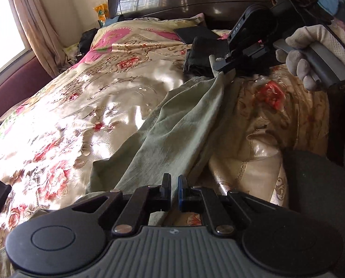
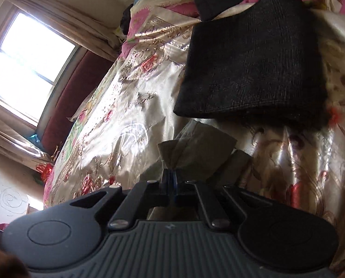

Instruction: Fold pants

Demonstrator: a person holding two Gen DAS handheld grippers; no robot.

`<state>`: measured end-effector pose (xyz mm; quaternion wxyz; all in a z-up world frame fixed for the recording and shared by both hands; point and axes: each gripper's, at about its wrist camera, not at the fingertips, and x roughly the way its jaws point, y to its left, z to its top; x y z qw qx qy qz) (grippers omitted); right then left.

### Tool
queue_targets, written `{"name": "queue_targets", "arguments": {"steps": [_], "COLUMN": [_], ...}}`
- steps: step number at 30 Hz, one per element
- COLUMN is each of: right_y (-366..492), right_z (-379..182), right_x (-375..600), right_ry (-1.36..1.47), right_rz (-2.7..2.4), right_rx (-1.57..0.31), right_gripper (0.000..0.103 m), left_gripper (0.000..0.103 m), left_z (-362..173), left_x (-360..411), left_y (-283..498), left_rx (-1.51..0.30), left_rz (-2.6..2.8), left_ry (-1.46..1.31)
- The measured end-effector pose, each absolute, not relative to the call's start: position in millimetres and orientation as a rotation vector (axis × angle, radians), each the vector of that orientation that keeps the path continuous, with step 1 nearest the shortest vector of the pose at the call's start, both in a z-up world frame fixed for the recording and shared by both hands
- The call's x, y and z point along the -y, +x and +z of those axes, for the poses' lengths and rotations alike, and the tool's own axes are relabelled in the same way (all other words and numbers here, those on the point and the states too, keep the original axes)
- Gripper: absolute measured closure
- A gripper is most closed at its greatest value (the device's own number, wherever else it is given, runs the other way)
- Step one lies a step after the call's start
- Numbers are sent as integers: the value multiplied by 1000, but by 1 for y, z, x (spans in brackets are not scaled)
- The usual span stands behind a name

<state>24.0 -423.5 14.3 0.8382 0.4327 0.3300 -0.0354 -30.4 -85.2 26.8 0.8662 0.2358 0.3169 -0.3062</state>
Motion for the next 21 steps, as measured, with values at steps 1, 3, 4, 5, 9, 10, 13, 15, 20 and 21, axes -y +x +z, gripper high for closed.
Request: {"name": "queue_targets", "arguments": {"steps": [1, 3, 4, 5, 9, 10, 13, 15, 20, 21], "right_y": [27, 41, 51, 64, 108, 109, 95, 71, 34, 30], "right_z": [17, 28, 35, 45, 106, 125, 159, 162, 68, 42], "right_x": [423, 419, 416, 411, 378, 369, 361, 363, 405, 415], "right_ry": [917, 912, 913, 912, 877, 879, 876, 856, 873, 877], "right_rz": [-63, -28, -6, 22, 173, 229, 317, 326, 25, -51], "right_rx": [-689, -666, -655, -643, -545, -493, -372, -317, -505, -563], "right_gripper": [100, 100, 100, 100, 100, 100, 100, 100, 99, 99], "left_gripper": [81, 81, 81, 81, 81, 81, 81, 81, 80, 80], "left_z": [29, 35, 40, 47, 91, 104, 129, 129, 58, 40], "left_x": [84, 78, 74, 69, 41, 31, 11, 6, 40, 50], "left_y": [-28, -17, -10, -3, 19, 22, 12, 1, -8, -11], "left_rx": [-666, -671, -667, -654, -555, -523, -423, -384, -586, -635], "left_rz": [-637, -616, -601, -577, -459, -429, -364, -358, -491, -535], "left_ry": [488, 471, 464, 460, 420, 402, 378, 366, 377, 395]}}
